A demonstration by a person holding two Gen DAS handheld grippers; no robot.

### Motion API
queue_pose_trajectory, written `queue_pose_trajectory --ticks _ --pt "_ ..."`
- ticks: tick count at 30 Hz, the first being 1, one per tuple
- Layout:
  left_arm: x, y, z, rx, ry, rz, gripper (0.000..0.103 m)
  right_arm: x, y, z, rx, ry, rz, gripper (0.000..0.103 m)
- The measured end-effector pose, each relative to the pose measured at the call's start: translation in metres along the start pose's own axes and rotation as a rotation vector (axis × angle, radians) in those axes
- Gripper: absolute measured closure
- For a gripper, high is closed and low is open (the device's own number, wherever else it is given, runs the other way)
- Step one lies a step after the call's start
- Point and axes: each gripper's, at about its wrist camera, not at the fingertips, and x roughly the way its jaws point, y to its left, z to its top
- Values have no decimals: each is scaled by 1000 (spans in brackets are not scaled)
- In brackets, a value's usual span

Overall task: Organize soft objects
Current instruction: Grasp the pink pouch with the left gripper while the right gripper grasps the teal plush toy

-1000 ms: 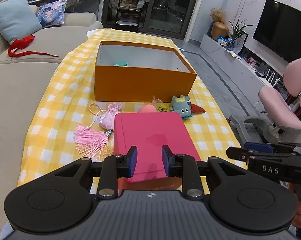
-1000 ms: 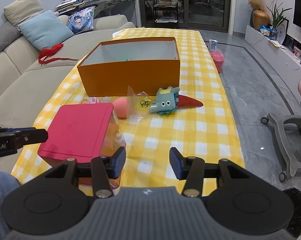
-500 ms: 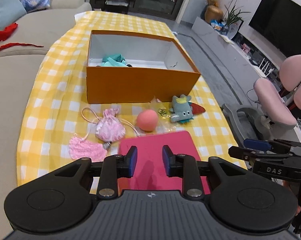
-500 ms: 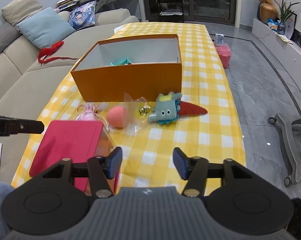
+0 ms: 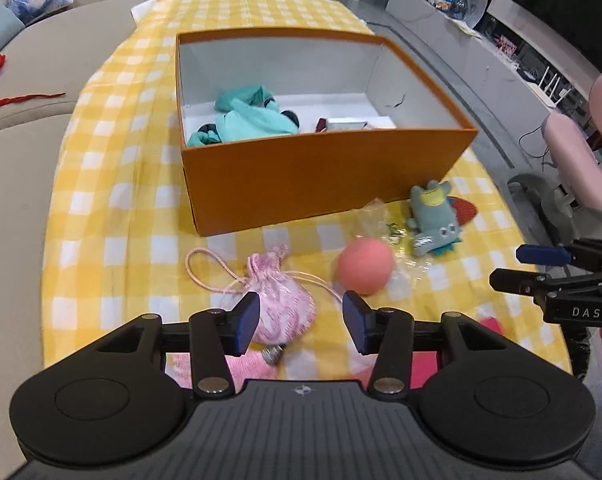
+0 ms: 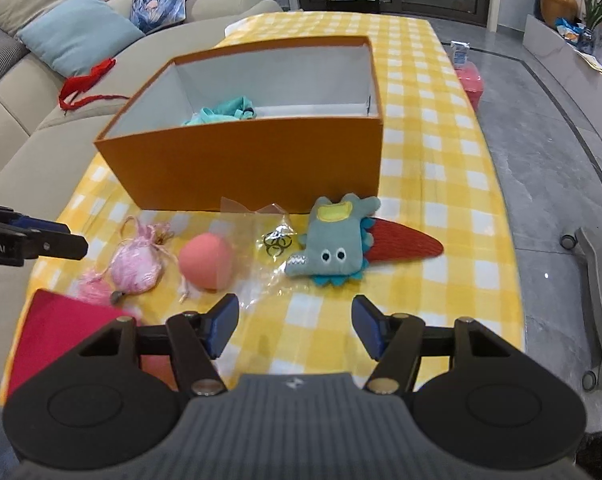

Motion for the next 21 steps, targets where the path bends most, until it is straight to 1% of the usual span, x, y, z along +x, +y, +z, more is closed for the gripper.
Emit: queue_pose_trajectory --ticks 3,5,7,11,12,15,20,21 --pt "22 9 3 -15 35 3 43 23 -4 6 0 21 -11 41" --pt "35 13 5 -20 52 4 42 39 -8 9 8 41 -22 40" --pt "46 16 6 -23 69 10 40 51 -12 11 15 51 -30 35" --pt "60 18 5 -32 75 15 34 68 -17 16 20 61 -41 35" --pt "63 19 4 -37 75 24 34 70 -17 17 22 58 -43 35" --pt "72 20 3 -38 88 41 34 77 -18 22 24 45 -58 26" --pt "80 26 0 -93 76 9 34 91 -18 29 15 31 -67 26" --pt "81 26 -1 -102 78 4 34 94 -19 30 20 27 -65 28"
